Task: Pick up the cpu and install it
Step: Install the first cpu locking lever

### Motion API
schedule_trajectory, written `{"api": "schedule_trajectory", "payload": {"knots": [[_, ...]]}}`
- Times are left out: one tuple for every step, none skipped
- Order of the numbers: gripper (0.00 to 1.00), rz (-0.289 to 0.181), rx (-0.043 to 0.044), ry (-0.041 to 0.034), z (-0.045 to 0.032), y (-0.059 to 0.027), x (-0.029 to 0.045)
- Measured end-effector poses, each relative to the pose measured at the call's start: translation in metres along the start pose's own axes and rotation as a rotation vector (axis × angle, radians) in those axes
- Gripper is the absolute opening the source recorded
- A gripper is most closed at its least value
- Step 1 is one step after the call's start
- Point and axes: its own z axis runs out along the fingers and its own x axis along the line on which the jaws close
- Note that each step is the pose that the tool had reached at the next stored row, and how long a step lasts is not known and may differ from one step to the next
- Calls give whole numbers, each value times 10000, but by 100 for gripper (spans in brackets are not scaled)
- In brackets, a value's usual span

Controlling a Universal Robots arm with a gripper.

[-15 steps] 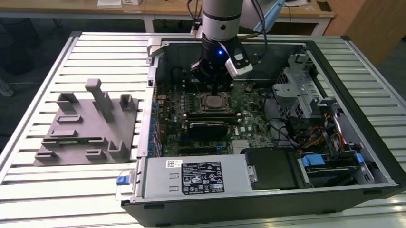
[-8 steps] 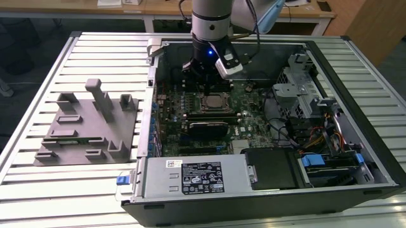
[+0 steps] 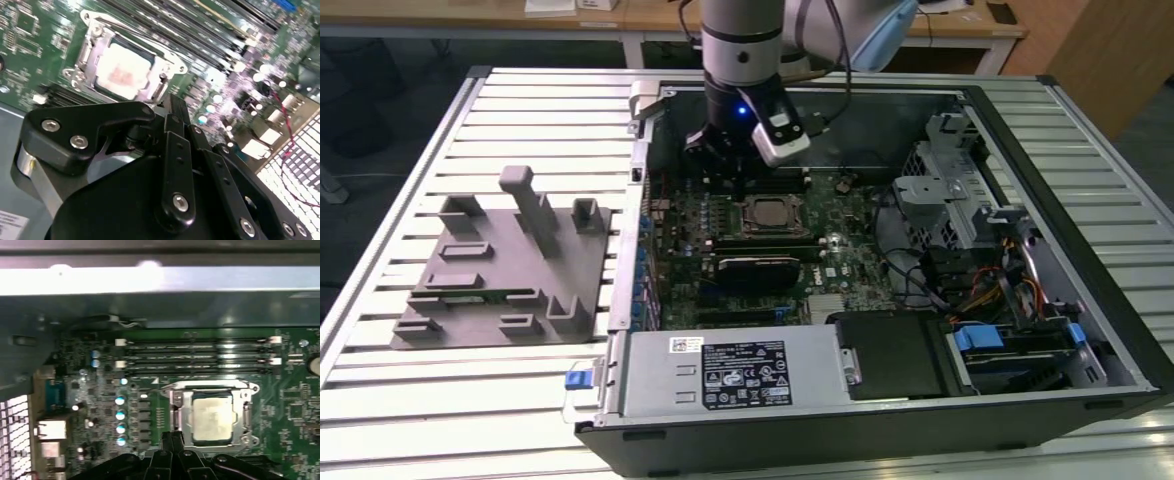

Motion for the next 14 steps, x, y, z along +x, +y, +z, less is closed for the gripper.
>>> {"api": "schedule_trajectory", "payload": {"knots": [[11,0,0,-3,-1,-1,27],[11,2,0,-6,-1,-2,55],[11,2,-1,-9,-2,-3,79],[11,1,-1,-10,-2,-4,98],[11,1,-17,-10,-3,-5,114],[11,2,-60,-8,-3,-5,128],[11,3,-106,-6,-3,-6,144],[11,5,-161,-7,-4,-6,158],[11,6,-231,-8,-4,-7,165],[11,7,-278,-11,-6,-7,170],[11,7,-307,-16,-13,-7,171],[11,8,-328,-26,-23,-7,172],[11,9,-343,-36,-35,-8,172],[11,10,-352,-44,-49,-8,171]]}}
